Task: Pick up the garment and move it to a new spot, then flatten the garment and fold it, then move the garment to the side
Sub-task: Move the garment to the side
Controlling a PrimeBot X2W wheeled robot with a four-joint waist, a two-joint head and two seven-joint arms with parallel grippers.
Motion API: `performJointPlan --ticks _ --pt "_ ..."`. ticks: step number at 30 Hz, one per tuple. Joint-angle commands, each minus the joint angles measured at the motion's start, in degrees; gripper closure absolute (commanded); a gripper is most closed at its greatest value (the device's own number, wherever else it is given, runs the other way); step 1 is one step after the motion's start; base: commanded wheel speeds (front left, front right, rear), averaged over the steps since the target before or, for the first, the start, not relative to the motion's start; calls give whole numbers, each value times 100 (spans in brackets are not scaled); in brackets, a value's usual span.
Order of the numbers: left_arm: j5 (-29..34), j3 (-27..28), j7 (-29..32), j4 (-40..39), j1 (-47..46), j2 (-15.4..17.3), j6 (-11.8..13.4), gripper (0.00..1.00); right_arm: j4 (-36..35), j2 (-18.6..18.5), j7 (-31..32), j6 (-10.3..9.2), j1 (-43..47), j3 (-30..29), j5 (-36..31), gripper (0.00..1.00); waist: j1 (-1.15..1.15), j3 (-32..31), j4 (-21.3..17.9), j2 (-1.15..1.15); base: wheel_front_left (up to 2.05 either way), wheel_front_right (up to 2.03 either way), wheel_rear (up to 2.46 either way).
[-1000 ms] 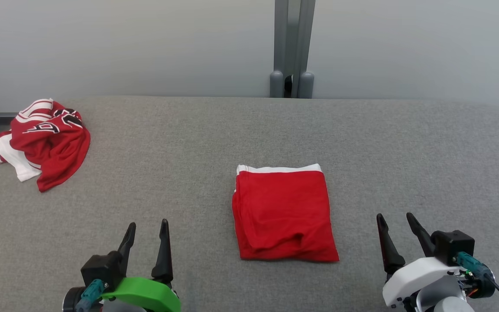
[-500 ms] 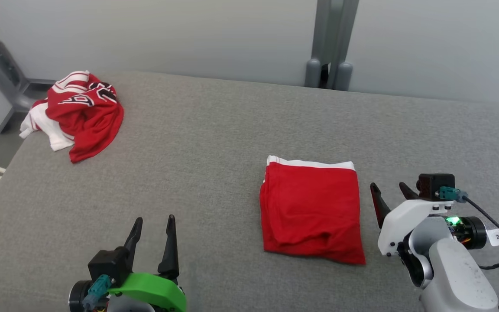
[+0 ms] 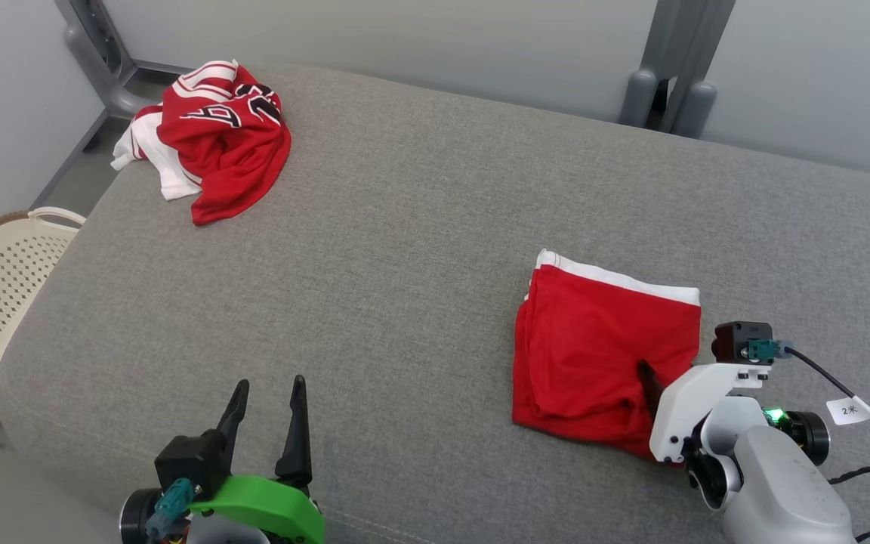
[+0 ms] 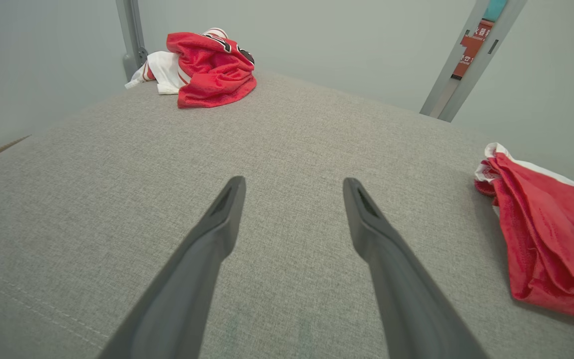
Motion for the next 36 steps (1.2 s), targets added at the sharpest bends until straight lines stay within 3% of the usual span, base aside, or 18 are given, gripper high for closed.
performJointPlan --ticks 1,4,10,22,28,36 --pt "35 20 -4 -1 -8 -2 -17 0 135 -2 -11 0 -25 58 41 58 0 37 -13 0 0 0 0" --pt "64 10 -4 -1 -19 1 -45 0 259 -1 -129 0 -128 99 44 100 0 49 -124 0 0 0 0" --pt "20 24 -4 -44 -30 -12 -86 0 285 -31 -514 -5 -435 45 -121 100 0 169 -634 0 0 0 0" --pt "215 -84 33 -200 -533 78 -88 0 -87 -592 -721 -4 -930 -453 -475 100 0 848 -2393 0 0 0 0" --pt "347 -164 149 -351 -801 178 -77 0 -255 -603 -686 -4 -1064 -579 -462 100 0 1165 -3131 0 0 0 0" --pt "412 -261 298 -502 -1017 251 -73 0 -274 -593 -733 -4 -1321 -545 -478 100 0 1429 -3378 0 0 0 0"
